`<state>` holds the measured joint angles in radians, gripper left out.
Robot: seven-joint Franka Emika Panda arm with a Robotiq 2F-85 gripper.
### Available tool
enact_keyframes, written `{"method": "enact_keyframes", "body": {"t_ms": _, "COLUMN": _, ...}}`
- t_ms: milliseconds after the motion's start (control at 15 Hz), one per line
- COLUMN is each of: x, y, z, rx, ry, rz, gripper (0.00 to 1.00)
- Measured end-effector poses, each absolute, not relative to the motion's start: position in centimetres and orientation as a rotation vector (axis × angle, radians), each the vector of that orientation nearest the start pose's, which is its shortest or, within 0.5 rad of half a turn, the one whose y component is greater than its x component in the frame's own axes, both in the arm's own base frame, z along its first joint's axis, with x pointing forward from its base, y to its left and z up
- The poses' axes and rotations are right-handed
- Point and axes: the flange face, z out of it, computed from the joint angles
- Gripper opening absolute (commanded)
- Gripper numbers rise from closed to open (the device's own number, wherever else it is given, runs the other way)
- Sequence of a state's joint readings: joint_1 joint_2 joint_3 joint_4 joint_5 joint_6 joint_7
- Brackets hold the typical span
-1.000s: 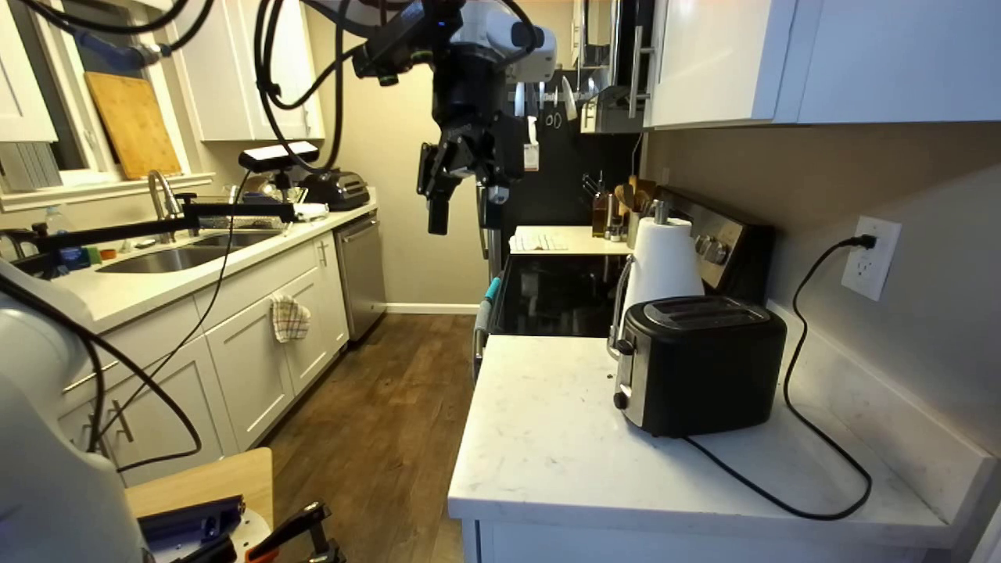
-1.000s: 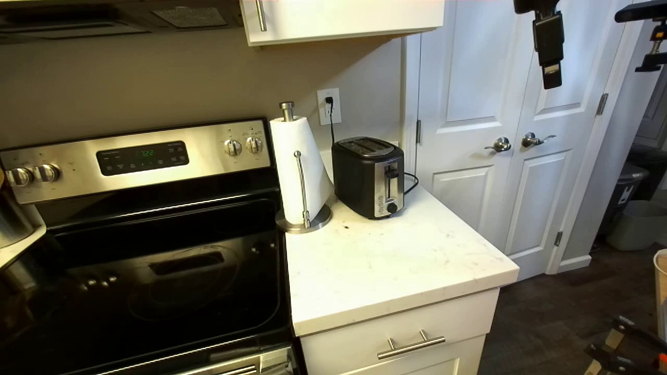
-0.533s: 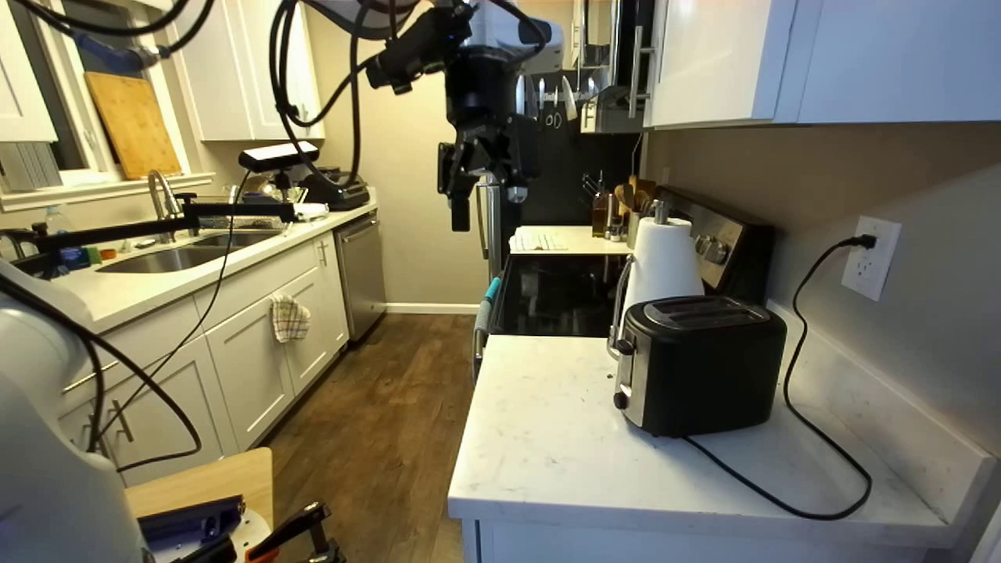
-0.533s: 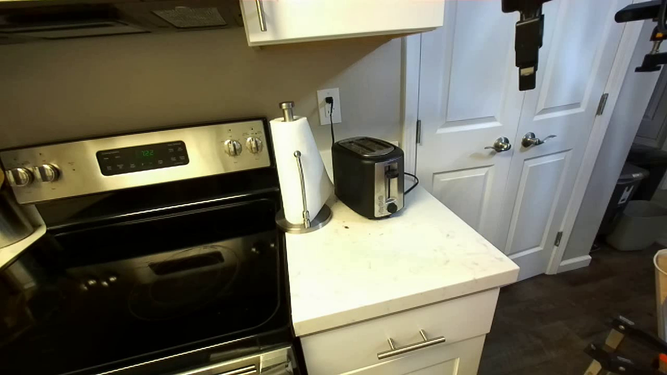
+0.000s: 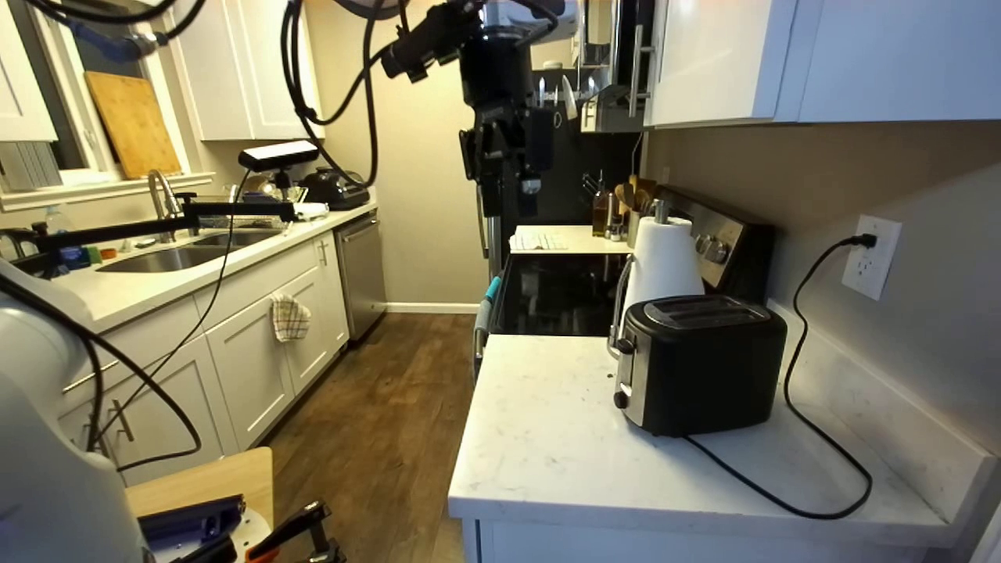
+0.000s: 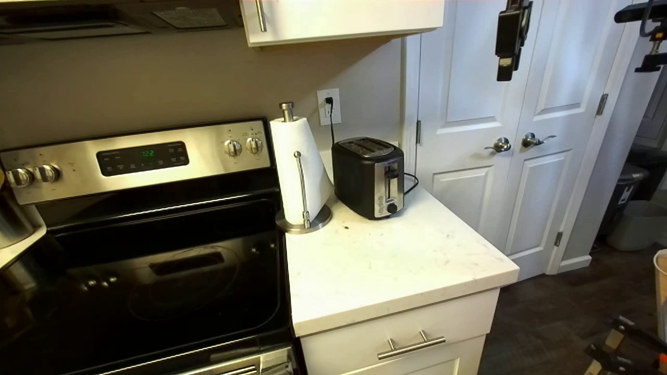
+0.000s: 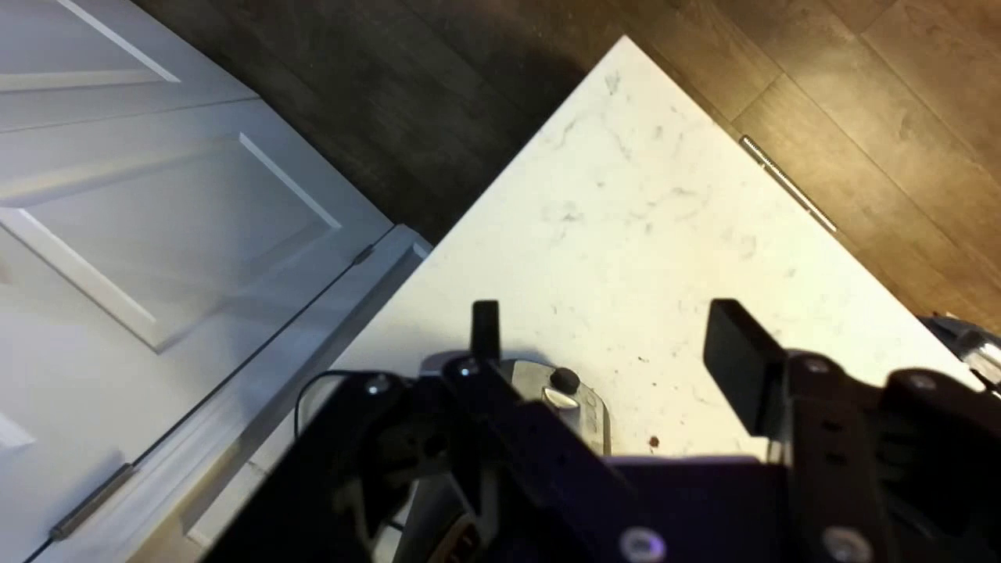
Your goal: Push the black toaster lever downwards
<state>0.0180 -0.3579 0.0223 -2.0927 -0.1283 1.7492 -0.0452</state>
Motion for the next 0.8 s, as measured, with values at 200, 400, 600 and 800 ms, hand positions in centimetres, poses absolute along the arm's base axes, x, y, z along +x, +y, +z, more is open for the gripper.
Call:
{"method": "enact_keyframes", "body": {"t_ms": 200, "x": 47.1, "y": 1.1, "z": 56.2, "rx": -3.222, "ry": -0.161, "rz": -0.156, "gripper": 0.21}}
{"method": "enact_keyframes", "body": {"t_ms": 400, "x": 49.8, "y": 1.2, "z": 54.2, "rx": -3.189, "ry": -0.159, "rz": -0.31, "gripper": 0.02}}
{"method": "enact_keyframes", "body": {"t_ms": 600, "x": 52.7, "y": 1.3, "z": 51.3, "rx": -3.172, "ry": -0.165, "rz": -0.404, "gripper": 0.0}}
{"method": "enact_keyframes", "body": {"t_ms": 800, "x": 54.9, "y": 1.6, "z": 48.2, "rx": -3.157, "ry": -0.173, "rz": -0.456, "gripper": 0.0}}
